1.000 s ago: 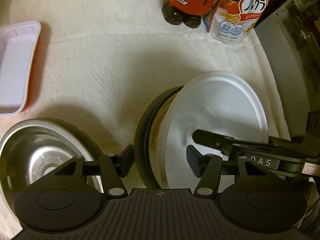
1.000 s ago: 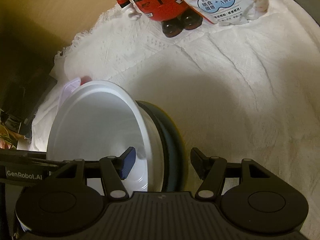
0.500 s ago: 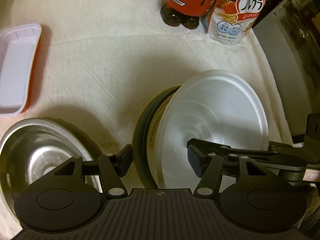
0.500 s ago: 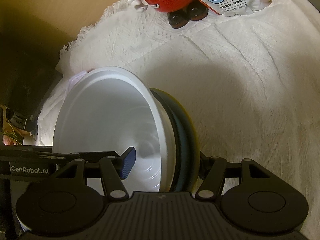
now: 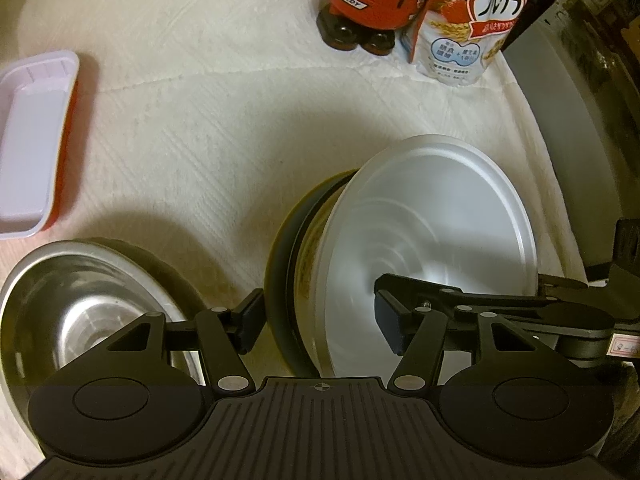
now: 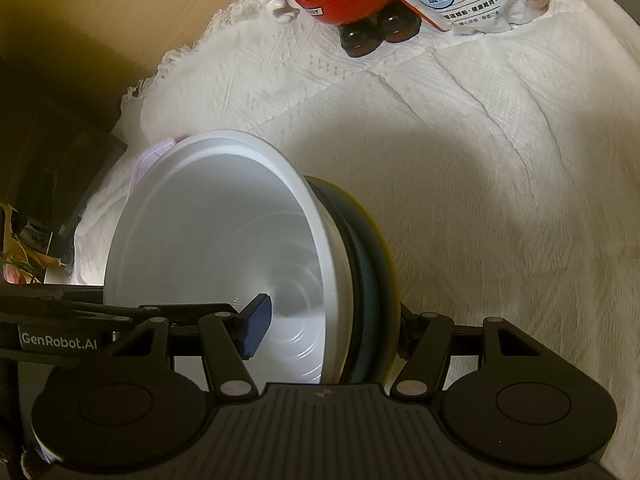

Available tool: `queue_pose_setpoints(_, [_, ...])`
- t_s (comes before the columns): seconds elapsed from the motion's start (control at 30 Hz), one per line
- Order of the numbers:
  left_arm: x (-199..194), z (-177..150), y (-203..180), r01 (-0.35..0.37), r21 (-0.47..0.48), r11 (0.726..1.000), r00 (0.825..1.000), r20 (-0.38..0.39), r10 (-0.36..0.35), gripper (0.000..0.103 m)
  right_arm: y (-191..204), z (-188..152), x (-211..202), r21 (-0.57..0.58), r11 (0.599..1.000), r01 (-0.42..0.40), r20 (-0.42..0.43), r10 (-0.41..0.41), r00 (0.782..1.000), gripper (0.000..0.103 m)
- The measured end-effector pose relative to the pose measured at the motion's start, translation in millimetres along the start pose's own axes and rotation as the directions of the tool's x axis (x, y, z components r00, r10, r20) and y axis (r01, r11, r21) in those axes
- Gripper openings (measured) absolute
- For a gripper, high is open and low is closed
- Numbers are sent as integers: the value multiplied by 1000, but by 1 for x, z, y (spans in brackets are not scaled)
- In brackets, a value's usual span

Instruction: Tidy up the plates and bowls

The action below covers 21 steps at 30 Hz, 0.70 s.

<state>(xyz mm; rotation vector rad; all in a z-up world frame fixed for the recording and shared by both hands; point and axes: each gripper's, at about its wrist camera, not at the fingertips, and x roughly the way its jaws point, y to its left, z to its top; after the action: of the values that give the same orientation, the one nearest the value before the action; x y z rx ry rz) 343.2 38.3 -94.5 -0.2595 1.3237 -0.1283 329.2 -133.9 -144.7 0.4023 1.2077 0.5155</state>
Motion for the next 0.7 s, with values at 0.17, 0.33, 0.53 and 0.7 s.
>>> queue_pose_setpoints(0.17, [-1, 0, 2, 9, -13, 1000, 1000, 3, -9, 63, 5, 2, -3, -33, 999, 34, 31, -33, 999, 62])
queue_pose_setpoints(0.33, [0, 1, 2, 9, -11, 1000, 1000, 1, -9, 63, 8, 6, -2, -57, 997, 53, 31, -52, 998, 62])
queue_pose_setpoints(0.53, [0, 2, 2, 8, -14, 1000, 1000, 0, -8, 63, 7, 6, 0, -28, 999, 41, 10, -41, 999, 62])
queue_pose_setpoints(0.7, [-4, -1, 1, 5, -20, 1000, 1000, -13, -5, 63, 7, 4, -1, 2, 999, 45, -16, -45, 999, 63])
